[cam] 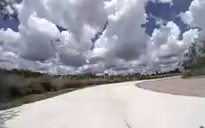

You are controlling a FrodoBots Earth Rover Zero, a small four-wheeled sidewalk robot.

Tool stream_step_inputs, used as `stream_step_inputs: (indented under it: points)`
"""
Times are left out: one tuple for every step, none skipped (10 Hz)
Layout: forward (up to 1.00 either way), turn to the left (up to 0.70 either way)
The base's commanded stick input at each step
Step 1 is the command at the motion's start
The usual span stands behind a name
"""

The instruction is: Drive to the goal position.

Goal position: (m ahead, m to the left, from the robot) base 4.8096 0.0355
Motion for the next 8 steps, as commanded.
stream_step_inputs:
  points:
    - [0.70, 0.00]
    - [0.70, 0.00]
    - [0.70, 0.00]
    - [0.70, 0.00]
    - [0.70, 0.00]
    - [0.70, 0.00]
    - [0.70, 0.00]
    - [0.70, 0.00]
